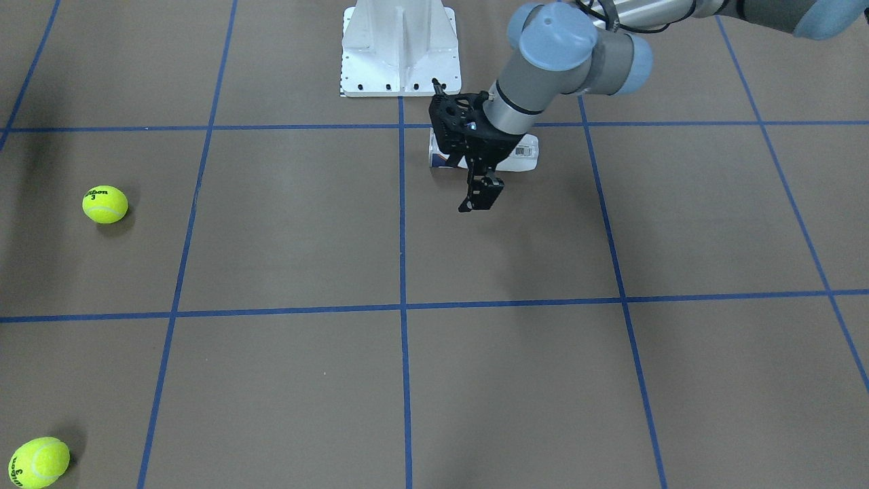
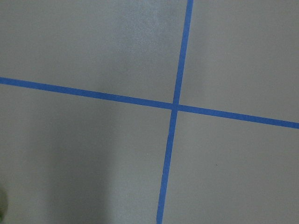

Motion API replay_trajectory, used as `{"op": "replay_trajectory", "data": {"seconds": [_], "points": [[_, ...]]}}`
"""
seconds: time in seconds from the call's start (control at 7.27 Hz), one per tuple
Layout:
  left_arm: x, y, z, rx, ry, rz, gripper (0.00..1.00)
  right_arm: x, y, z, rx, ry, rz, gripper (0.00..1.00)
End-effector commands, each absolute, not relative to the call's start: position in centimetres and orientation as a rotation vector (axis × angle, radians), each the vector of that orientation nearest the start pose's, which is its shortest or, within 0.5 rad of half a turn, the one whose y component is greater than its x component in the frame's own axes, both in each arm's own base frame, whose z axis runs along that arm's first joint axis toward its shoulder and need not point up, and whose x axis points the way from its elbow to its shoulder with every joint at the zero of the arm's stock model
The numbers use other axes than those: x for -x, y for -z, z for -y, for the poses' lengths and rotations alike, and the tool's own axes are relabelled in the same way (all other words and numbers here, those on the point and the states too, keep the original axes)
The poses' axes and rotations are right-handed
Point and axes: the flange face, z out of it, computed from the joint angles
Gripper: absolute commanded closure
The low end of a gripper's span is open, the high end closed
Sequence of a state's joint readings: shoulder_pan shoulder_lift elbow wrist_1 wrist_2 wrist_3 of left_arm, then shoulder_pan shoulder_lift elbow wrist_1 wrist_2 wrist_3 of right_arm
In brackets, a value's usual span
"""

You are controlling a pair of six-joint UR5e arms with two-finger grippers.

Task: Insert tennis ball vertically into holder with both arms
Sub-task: 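Move the left gripper down over the lying clear Wilson tube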

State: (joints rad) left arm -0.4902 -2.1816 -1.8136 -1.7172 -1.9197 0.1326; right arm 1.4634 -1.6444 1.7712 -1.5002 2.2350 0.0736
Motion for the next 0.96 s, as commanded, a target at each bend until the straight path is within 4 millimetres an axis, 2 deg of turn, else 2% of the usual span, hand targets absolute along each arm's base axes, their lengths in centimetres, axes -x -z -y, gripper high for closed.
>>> {"op": "replay_trajectory", "data": {"seconds": [0.0,0.14,0.41,0.83], "points": [[-54.2,-17.6,33.4,-0.759,-1.382,-0.719,0.01,-2.1,-59.5,47.6,-0.129,0.097,0.675,0.01],[-54.7,-18.0,32.7,-0.758,-1.424,-0.705,0.02,-2.1,-59.5,47.6,-0.128,0.098,0.677,0.01],[-57.1,-18.7,29.7,-0.803,-1.48,-0.608,0.02,-2.1,-59.4,47.7,-0.13,0.098,0.675,0.01],[-57.8,-19.3,29.3,-0.785,-1.496,-0.601,0.02,-2.1,-59.3,47.8,-0.132,0.098,0.675,0.01]]}}
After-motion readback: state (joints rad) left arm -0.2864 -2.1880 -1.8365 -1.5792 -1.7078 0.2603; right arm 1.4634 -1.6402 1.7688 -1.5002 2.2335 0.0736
